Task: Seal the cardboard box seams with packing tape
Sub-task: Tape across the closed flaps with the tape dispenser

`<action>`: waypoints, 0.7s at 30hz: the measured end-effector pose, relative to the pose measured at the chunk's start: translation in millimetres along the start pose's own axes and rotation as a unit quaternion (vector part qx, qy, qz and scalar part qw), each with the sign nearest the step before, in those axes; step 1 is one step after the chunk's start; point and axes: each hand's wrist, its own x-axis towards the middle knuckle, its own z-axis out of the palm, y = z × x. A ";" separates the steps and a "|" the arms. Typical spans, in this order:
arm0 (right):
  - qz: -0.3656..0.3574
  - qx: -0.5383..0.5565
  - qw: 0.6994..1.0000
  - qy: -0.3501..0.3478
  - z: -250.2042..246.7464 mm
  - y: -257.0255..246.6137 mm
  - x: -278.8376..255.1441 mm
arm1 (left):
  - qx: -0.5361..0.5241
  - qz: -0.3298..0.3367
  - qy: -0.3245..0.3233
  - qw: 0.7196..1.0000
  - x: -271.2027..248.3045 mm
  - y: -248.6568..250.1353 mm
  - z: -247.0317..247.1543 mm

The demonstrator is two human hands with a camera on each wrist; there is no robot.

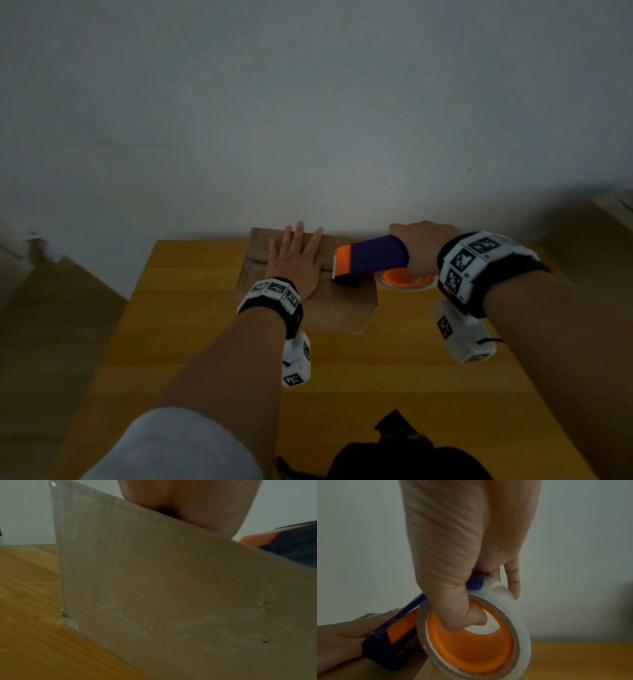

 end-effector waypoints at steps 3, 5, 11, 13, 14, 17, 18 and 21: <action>0.014 -0.005 1.000 -0.006 2.1 -1.3 -1.1 | -0.006 0.018 -0.002 1.000 2.9 6.8 0.9; 0.008 0.001 1.000 -0.017 2.3 -0.4 1.1 | -0.025 0.015 -0.003 1.000 4.6 7.4 -0.9; 0.002 0.060 0.998 -0.023 8.7 9.4 -2.5 | -0.056 0.002 -0.021 0.998 6.6 5.5 -1.3; -0.004 0.071 0.997 -0.024 12.3 15.4 -2.5 | -0.058 -0.001 -0.024 0.998 7.1 5.8 -1.0; -0.010 0.078 0.997 -0.025 13.9 18.3 -2.6 | -0.059 -0.003 -0.025 0.998 7.0 5.7 -1.0; -0.026 0.082 0.996 -0.033 13.7 23.2 -2.9 | -0.069 -0.010 -0.028 0.997 7.1 6.8 -1.9; -0.030 0.079 0.996 -0.037 13.0 23.9 -3.1 | -0.072 -0.012 -0.030 0.997 7.0 7.2 -2.2; -0.043 0.074 0.996 -0.033 14.0 27.1 -2.9 | -0.077 -0.015 -0.033 0.996 6.6 8.7 -1.8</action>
